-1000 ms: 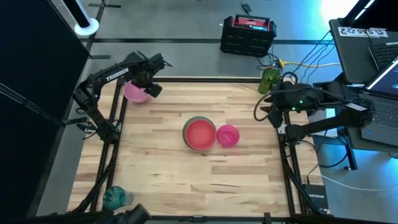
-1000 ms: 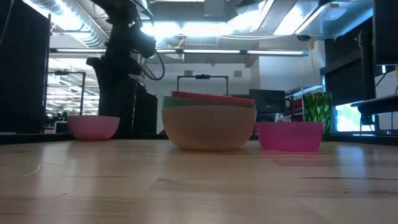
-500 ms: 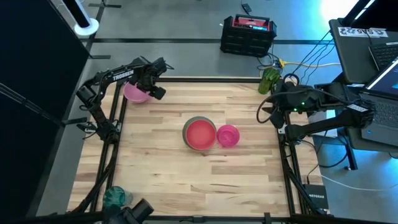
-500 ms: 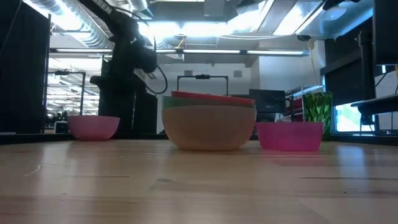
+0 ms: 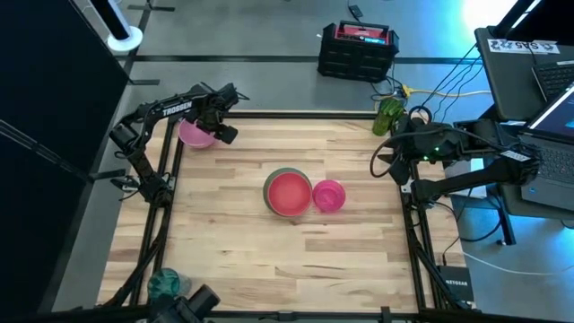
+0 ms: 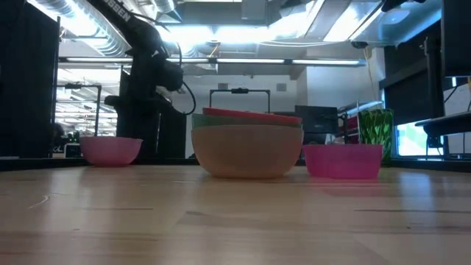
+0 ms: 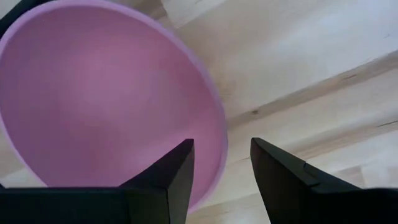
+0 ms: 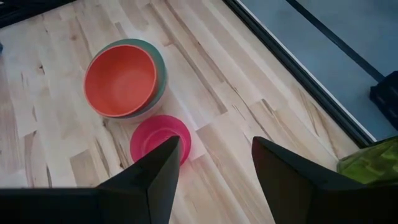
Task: Nest bowls inside each other
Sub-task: Stack the pink bowl on top of the orange bowl
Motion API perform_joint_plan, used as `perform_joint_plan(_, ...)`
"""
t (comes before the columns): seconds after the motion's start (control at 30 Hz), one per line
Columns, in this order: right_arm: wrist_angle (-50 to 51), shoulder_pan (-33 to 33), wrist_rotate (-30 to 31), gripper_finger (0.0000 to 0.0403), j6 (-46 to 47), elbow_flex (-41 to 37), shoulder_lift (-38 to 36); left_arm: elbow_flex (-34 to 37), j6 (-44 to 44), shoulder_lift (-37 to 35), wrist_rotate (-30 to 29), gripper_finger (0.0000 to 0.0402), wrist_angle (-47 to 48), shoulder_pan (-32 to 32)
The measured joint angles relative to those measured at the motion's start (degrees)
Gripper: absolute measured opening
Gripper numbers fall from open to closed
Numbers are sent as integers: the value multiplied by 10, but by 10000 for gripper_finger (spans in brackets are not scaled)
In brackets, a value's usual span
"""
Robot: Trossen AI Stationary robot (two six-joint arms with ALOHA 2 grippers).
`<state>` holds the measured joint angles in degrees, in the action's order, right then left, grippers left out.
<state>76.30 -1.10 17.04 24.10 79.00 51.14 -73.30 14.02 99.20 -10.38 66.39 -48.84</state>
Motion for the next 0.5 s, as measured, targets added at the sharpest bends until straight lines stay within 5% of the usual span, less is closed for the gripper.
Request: perform_joint_plan(0.5,-3,0,5,186,-4,0,2,0,-5,-5,23,145,0,6)
